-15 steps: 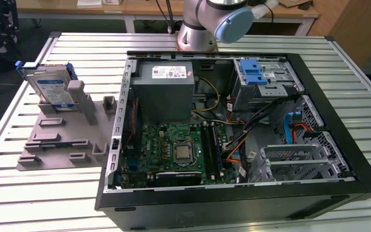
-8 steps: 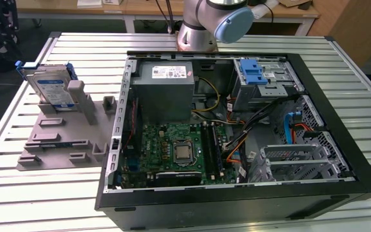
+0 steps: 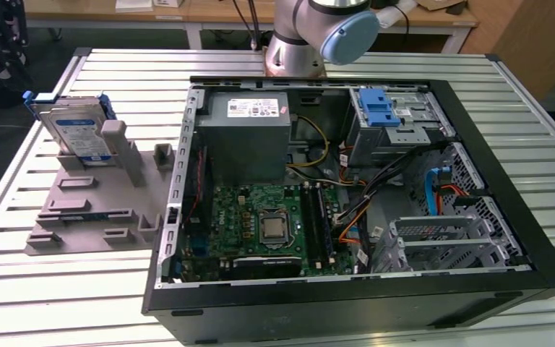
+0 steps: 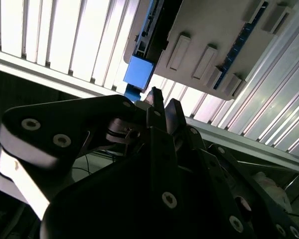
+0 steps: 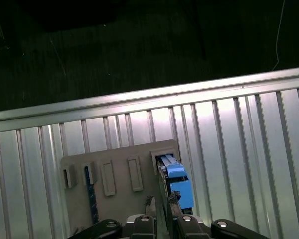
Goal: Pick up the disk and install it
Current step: 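Pick up the disk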
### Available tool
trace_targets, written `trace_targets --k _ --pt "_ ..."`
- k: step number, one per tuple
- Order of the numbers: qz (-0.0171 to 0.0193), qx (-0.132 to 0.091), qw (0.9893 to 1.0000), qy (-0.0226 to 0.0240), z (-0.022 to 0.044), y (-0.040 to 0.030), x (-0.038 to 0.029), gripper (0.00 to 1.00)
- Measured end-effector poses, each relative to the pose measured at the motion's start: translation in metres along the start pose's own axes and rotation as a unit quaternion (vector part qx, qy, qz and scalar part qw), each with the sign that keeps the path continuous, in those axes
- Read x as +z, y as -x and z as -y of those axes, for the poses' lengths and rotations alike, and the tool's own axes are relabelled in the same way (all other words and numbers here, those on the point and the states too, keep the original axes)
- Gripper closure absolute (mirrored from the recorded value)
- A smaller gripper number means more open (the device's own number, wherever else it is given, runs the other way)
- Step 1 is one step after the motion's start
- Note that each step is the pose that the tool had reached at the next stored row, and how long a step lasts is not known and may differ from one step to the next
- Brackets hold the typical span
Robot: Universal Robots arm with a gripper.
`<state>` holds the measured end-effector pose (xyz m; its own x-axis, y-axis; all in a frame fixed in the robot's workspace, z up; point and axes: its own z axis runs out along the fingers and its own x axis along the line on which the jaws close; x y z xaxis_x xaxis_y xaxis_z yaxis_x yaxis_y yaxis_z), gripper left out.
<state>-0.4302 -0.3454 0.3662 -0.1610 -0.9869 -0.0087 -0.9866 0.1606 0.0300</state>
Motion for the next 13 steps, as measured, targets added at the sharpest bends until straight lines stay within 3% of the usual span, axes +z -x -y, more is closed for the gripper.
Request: trace_targets --k 3,8,13 --pt "0.0001 0.0 1.0 -0.0016 0.0 0.0 0.0001 0.76" --pt "0.0035 0.0 0.9997 -0.0246 -0.0007 -0.0002 0.0014 0.76" --pt "0.0037 0.0 0.9997 -0.0256 -0.0007 -0.0001 0.0015 0.75"
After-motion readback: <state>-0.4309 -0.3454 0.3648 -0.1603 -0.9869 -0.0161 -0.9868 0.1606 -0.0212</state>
